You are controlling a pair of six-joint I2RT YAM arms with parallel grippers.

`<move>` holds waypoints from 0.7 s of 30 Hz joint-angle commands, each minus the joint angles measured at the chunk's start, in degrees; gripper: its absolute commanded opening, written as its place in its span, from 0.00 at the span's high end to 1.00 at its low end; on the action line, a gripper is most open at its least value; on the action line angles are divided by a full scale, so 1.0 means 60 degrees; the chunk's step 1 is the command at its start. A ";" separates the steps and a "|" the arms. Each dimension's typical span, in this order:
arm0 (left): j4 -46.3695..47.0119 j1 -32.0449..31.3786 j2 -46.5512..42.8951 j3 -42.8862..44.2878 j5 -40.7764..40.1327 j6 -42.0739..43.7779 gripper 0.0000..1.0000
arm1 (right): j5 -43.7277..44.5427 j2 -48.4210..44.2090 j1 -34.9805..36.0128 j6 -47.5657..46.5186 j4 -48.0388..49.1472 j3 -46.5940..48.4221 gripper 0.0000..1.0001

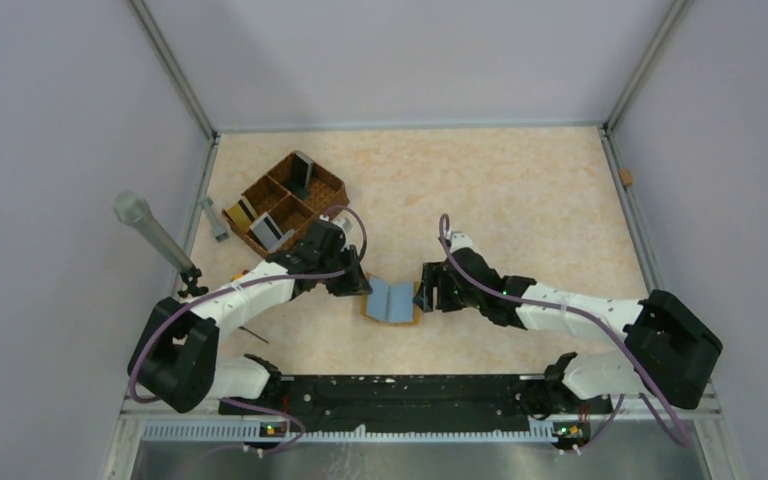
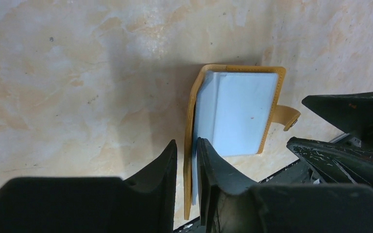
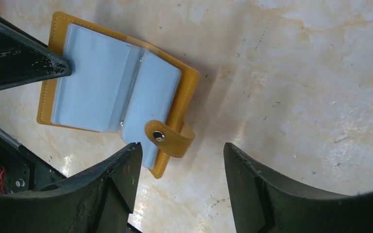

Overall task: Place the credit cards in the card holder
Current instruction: Open the card holder at the center of the board.

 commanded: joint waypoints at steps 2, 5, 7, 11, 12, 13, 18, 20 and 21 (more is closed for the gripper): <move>0.0409 0.0049 -0.0190 0.0082 0.0403 0.0366 0.75 | -0.0155 -0.0268 -0.0050 0.0031 0.0445 0.0576 0.34; 0.0503 0.0052 -0.0054 0.0076 0.0577 0.0290 0.70 | -0.0133 -0.0266 -0.0040 -0.0049 0.0282 0.0726 0.32; 0.0510 0.0049 0.0045 0.0085 0.0548 0.0273 0.66 | -0.0115 -0.0141 0.0006 -0.0062 0.0213 0.0819 0.32; 0.0384 0.0050 0.0071 0.0078 0.0142 0.0377 0.60 | 0.0415 0.0195 0.0221 -0.0152 -0.0009 0.1093 0.32; 0.0379 0.0049 0.0072 0.0081 0.0116 0.0410 0.60 | 0.0534 0.0395 0.0232 -0.0160 -0.0129 0.1187 0.32; 0.0378 0.0049 0.0068 0.0065 0.0100 0.0429 0.60 | 0.0633 0.0546 0.0245 -0.0154 -0.0217 0.1252 0.32; 0.0351 0.0052 0.0094 0.0024 0.0086 0.0538 0.60 | 0.0973 0.1273 0.0410 -0.0117 -0.0293 0.1401 0.32; 0.0310 0.0061 0.0078 0.0000 0.0007 0.0565 0.60 | 0.1251 0.1586 0.0559 -0.0079 -0.0436 0.1529 0.32; 0.0285 0.0050 0.0077 -0.0020 -0.0037 0.0584 0.59 | 0.1300 0.1724 0.0592 -0.0043 -0.0489 0.1577 0.34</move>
